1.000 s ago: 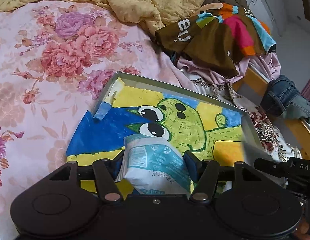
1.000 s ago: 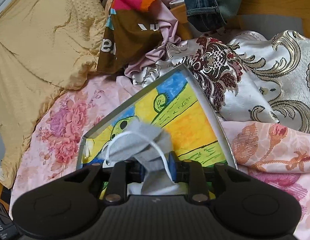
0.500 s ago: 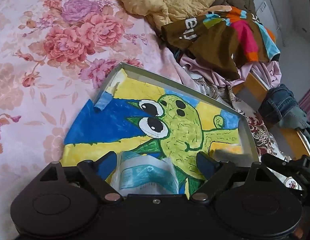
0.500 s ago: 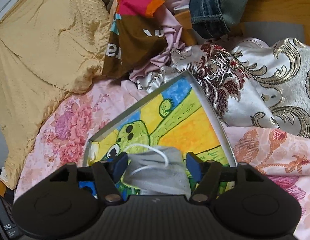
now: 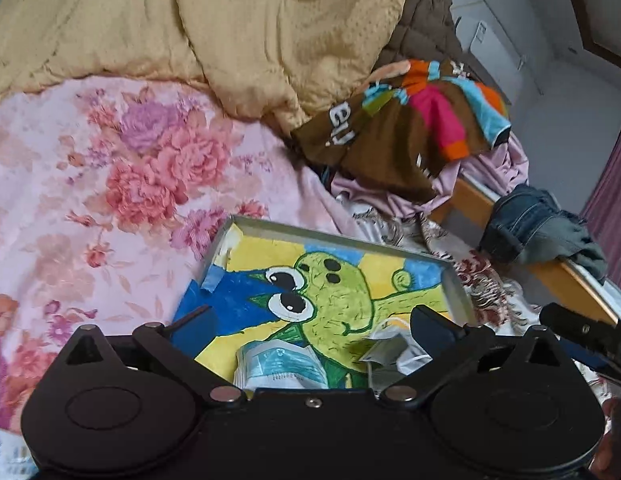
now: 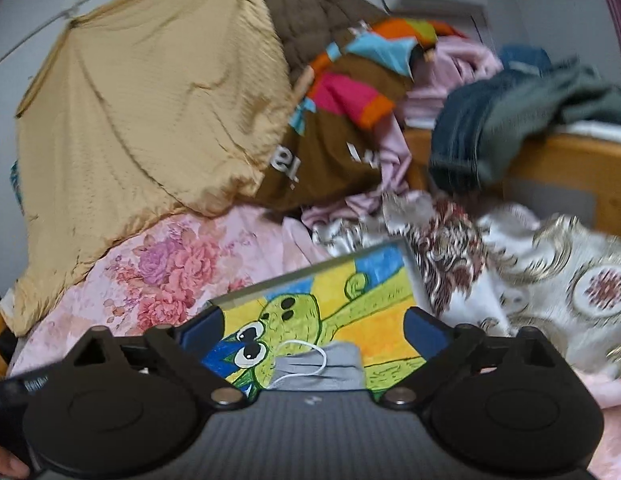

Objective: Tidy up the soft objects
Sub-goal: 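Open both tools to drop the mask and packet into the frog tray, then raise both tools away from the tray back toward the pile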

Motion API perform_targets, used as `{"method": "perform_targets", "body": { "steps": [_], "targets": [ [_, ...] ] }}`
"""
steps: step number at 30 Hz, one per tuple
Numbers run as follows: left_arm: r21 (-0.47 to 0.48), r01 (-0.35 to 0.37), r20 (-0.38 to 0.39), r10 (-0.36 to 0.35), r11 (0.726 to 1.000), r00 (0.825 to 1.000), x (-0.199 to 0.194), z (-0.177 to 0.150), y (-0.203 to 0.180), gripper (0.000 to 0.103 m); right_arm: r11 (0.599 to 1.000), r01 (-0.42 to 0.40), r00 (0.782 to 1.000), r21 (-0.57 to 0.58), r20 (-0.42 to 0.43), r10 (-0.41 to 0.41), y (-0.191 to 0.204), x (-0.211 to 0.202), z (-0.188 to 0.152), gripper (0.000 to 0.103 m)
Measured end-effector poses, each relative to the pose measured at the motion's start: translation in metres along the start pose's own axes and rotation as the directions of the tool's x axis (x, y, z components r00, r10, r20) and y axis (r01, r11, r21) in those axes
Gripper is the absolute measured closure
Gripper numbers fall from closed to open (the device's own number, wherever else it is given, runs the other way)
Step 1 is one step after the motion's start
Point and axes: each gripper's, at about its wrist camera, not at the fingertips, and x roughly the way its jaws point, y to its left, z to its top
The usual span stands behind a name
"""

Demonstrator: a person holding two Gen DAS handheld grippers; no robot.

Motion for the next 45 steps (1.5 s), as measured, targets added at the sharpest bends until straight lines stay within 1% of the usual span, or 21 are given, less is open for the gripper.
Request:
{"method": "perform_targets", "body": {
  "steps": [3, 6, 9, 12, 15, 18, 21, 23, 26, 28, 31, 34, 36, 38, 41, 43, 45],
  "targets": [
    [0.017, -0.007, 0.032, 0.006, 1.000, 0.999, -0.026, 0.000, -0.011, 0.001, 0.998, -0.009, 0.999, -0.056, 0.043, 0.011, 0.010, -0.024, -0.002, 0.000],
    [0.055, -0.018, 0.069, 0.014, 0.998, 0.998, -0.054, -0.005, -0.025, 0.001, 0.994, -0.015, 0.996, -0.107, 0.081, 0.024, 0.019, -0.048, -0.007, 0.000],
    [0.069, -0.027, 0.103, 0.020, 0.997, 0.995, -0.080, -0.017, -0.034, 0.001, 0.990, -0.032, 0.993, -0.138, 0.106, 0.047, 0.023, -0.072, -0.013, 0.000],
    [0.076, -0.052, 0.131, 0.042, 0.996, 0.991, -0.107, -0.031, -0.039, 0.001, 0.984, -0.049, 0.990, -0.170, 0.123, 0.070, 0.027, -0.092, -0.020, 0.000],
    [0.107, -0.060, 0.150, 0.044, 0.992, 0.988, -0.129, -0.043, -0.044, 0.001, 0.976, -0.073, 0.980, -0.205, 0.166, 0.108, 0.030, -0.115, -0.031, 0.000],
    [0.118, -0.059, 0.165, 0.039, 0.991, 0.985, -0.148, -0.051, -0.052, 0.001, 0.973, -0.083, 0.975, -0.216, 0.185, 0.125, 0.033, -0.134, -0.039, 0.000],
    [0.125, -0.056, 0.213, 0.028, 0.991, 0.977, -0.172, -0.063, -0.058, 0.001, 0.975, -0.085, 0.968, -0.204, 0.216, 0.129, 0.036, -0.152, -0.045, 0.000],
    [0.143, -0.060, 0.221, 0.027, 0.988, 0.975, -0.184, -0.074, -0.060, 0.001, 0.977, -0.090, 0.964, -0.194, 0.228, 0.134, 0.036, -0.163, -0.051, 0.000],
    [0.149, -0.077, 0.194, 0.047, 0.986, 0.980, -0.197, -0.093, -0.057, 0.001, 0.977, -0.098, 0.965, -0.187, 0.220, 0.139, 0.036, -0.179, -0.061, 0.000],
    [0.139, -0.087, 0.168, 0.063, 0.986, 0.984, -0.205, -0.106, -0.053, 0.001, 0.979, -0.106, 0.970, -0.176, 0.198, 0.141, 0.035, -0.186, -0.065, 0.000],
    [0.119, -0.103, 0.138, 0.086, 0.988, 0.987, -0.215, -0.118, -0.047, 0.001, 0.979, -0.100, 0.972, -0.176, 0.194, 0.134, 0.035, -0.198, -0.072, 0.000],
    [0.106, -0.109, 0.135, 0.094, 0.988, 0.986, -0.228, -0.126, -0.044, 0.001, 0.978, -0.097, 0.970, -0.185, 0.201, 0.134, 0.037, -0.209, -0.078, 0.000],
    [0.106, -0.129, 0.142, 0.113, 0.986, 0.983, -0.239, -0.134, -0.042, 0.001, 0.978, -0.098, 0.972, -0.185, 0.192, 0.134, 0.038, -0.215, -0.084, 0.000],
    [0.104, -0.160, 0.131, 0.146, 0.982, 0.981, -0.247, -0.143, -0.038, 0.001, 0.978, -0.107, 0.978, -0.177, 0.159, 0.136, 0.039, -0.218, -0.088, 0.000],
    [0.077, -0.192, 0.077, 0.186, 0.978, 0.980, -0.253, -0.152, -0.028, 0.001, 0.981, -0.131, 0.984, -0.143, 0.100, 0.146, 0.038, -0.219, -0.094, 0.000],
    [0.042, -0.211, 0.033, 0.210, 0.977, 0.977, -0.255, -0.156, -0.020, 0.001, 0.982, -0.145, 0.986, -0.124, 0.067, 0.154, 0.037, -0.219, -0.097, 0.000],
    [0.000, -0.224, -0.007, 0.224, 0.975, 0.975, -0.255, -0.160, -0.013, 0.001, 0.980, -0.149, 0.987, -0.131, 0.040, 0.155, 0.039, -0.219, -0.102, 0.000]
  ]
}}
